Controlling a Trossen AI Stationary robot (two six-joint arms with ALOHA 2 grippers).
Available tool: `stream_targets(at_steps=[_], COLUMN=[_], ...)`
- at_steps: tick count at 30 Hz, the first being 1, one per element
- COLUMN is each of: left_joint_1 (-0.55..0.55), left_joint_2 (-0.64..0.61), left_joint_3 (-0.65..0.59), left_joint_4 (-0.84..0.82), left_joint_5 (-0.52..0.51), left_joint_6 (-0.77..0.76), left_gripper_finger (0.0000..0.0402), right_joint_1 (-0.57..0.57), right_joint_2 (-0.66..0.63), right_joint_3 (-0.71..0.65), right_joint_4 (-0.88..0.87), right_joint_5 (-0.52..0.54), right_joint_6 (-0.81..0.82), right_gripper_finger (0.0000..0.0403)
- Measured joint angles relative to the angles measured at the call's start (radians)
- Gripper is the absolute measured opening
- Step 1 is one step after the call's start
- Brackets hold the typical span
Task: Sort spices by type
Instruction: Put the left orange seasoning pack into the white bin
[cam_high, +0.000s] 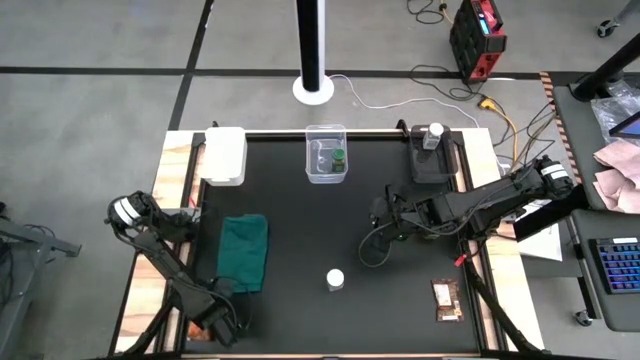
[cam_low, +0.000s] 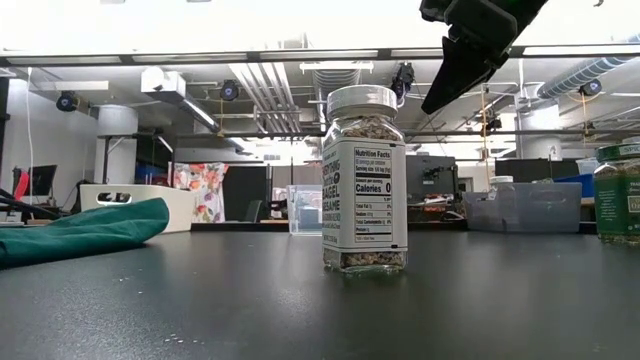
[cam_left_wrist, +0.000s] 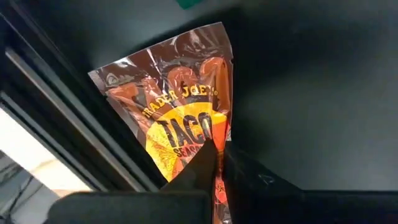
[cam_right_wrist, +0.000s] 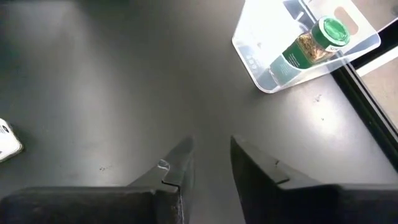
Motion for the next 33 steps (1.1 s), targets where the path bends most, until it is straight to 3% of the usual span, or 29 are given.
stream_targets(at_steps=[4,9,13,17,20,24,33], left_joint_1=[0.007,0.045,0.096,0.166,0.245,0.388,0.751], left_joint_2=[-0.002,-0.005,-0.006,-0.006,-0.007,-0.044,-0.064], left_joint_3=[0.075,0.205,0.315,0.397,0.447,0.456,0.462], left_joint_4=[-0.009,-0.083,-0.241,-0.477,-0.646,-0.593,-0.636], left_joint_5=[-0.052,-0.320,-0.551,-0.660,-0.718,-0.795,-0.958], left_joint_6=[0.085,0.204,0.311,0.381,0.431,0.643,0.967], left_gripper_finger=[0.0001,0.0000,0.0000,0.0000,0.0000,0.0000,0.0000], right_joint_1=[0.000,0.000,0.000,0.000,0.000,0.000,0.000], right_joint_2=[0.000,0.000,0.000,0.000,0.000,0.000,0.000], right_joint_3=[0.000,0.000,0.000,0.000,0.000,0.000,0.000], right_joint_4=[0.000,0.000,0.002,0.005,0.009,0.019,0.031], right_joint_5=[0.000,0.000,0.000,0.000,0.000,0.000,0.000], right_joint_6=[0.000,-0.007,-0.023,-0.036,-0.043,-0.055,-0.071], right_gripper_finger=[0.0099,0.0100,0.0091,0.0082,0.0077,0.0073,0.0084])
